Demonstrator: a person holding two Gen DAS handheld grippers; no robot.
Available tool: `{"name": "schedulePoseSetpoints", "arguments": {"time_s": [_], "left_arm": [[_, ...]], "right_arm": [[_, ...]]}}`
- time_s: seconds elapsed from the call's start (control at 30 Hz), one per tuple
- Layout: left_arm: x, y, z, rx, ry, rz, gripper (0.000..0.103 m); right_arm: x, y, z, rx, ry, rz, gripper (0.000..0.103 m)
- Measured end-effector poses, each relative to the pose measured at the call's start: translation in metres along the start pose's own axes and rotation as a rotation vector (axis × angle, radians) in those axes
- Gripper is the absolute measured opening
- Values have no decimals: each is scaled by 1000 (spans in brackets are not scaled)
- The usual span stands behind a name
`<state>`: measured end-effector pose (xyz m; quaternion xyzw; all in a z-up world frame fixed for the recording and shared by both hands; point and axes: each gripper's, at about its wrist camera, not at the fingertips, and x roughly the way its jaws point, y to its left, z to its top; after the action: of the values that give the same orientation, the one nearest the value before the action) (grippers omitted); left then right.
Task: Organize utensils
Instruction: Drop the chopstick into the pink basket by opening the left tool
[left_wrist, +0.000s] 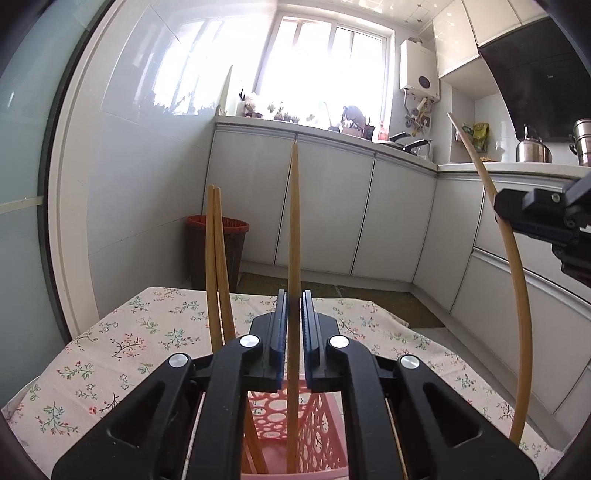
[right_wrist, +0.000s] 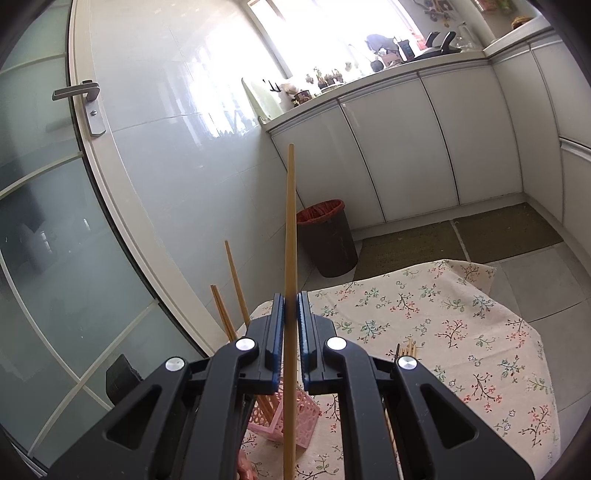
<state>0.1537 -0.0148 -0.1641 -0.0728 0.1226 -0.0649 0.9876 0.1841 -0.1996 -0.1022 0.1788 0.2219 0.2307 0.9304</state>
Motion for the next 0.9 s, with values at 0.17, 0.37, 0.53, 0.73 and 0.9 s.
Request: {"name": "schedulePoseSetpoints", "arguments": {"time_s": [0.17,0.37,0.53,0.73,0.9], "left_arm": [[-19,10,20,-89,75,0,38],[-33,36,74,-176,388,54,86],[-32,75,61,-171,577,204,86],[-27,101,56,-228,579,218,86],[-24,108,52,-263,593,202,86]], "right_arm": [[2,4,0,-15,3,5,8],[12,11,-2,-8,-6,15,8],[38,24,-9,-7,-26,9,8],[53,51,-20,-32,-146,-9,8],[70,61,-36,-77,-168,-55,8]]}}
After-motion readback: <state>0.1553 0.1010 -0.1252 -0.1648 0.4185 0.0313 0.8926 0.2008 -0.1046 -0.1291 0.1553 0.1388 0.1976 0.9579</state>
